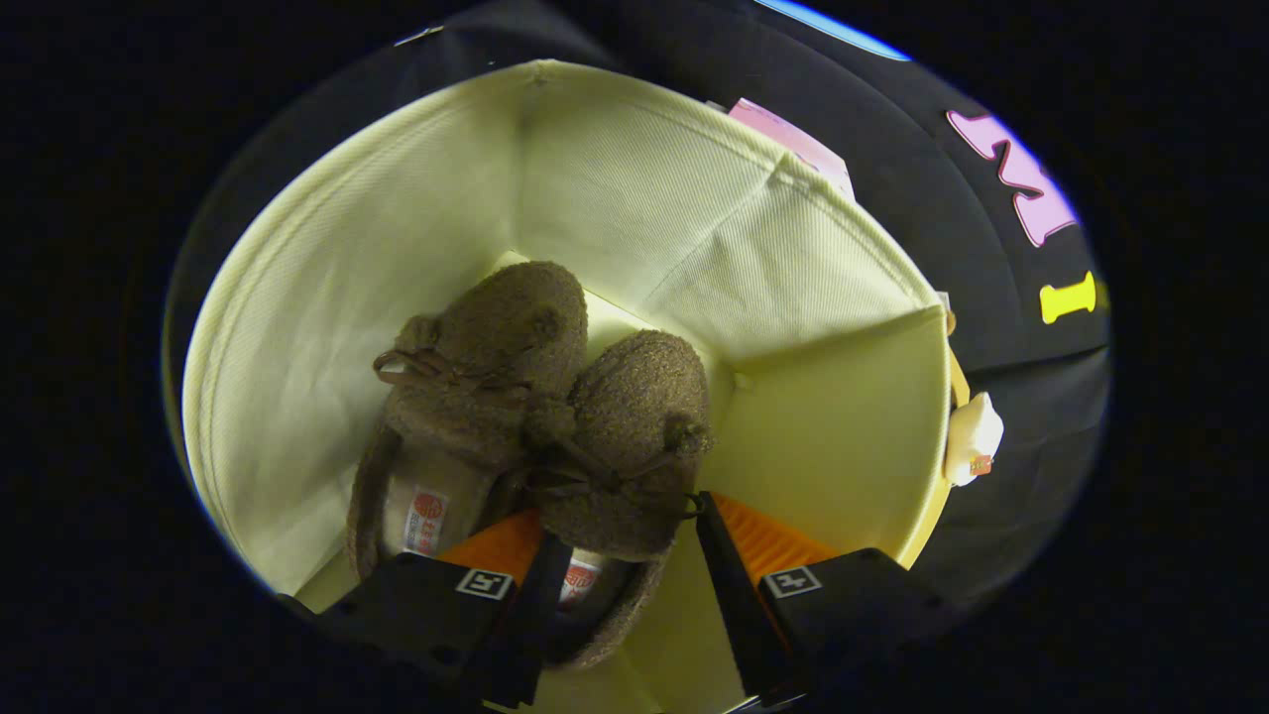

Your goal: Open the storage box then place both shoes into the box .Put the left shoe in first, then the right shoe, with the right side of both shoes facing outward in a uniform manner.

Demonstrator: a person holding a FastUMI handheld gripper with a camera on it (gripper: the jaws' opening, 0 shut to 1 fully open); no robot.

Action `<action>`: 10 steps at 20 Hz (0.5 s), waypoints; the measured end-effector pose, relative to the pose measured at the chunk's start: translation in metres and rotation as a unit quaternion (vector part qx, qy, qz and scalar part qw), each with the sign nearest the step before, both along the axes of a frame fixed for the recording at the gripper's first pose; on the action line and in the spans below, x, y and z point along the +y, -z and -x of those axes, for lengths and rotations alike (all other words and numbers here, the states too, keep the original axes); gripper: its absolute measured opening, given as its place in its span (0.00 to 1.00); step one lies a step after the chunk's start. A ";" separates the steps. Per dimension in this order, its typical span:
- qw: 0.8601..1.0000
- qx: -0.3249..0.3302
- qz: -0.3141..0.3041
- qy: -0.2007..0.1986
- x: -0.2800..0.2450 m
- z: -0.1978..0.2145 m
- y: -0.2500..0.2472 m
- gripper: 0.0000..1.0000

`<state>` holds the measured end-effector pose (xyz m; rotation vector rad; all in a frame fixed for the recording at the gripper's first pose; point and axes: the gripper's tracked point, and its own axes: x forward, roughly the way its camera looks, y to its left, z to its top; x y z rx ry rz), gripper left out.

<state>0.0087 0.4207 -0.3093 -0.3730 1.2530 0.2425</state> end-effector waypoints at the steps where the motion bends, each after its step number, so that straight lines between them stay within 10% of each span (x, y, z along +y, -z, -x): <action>1: 1.000 -0.007 -0.001 -0.008 -0.001 0.001 -0.004 0.84; 3: 0.999 -0.025 -0.018 -0.017 0.000 0.004 -0.019 0.98; 10: 0.989 -0.107 -0.103 -0.017 -0.016 0.002 -0.084 0.98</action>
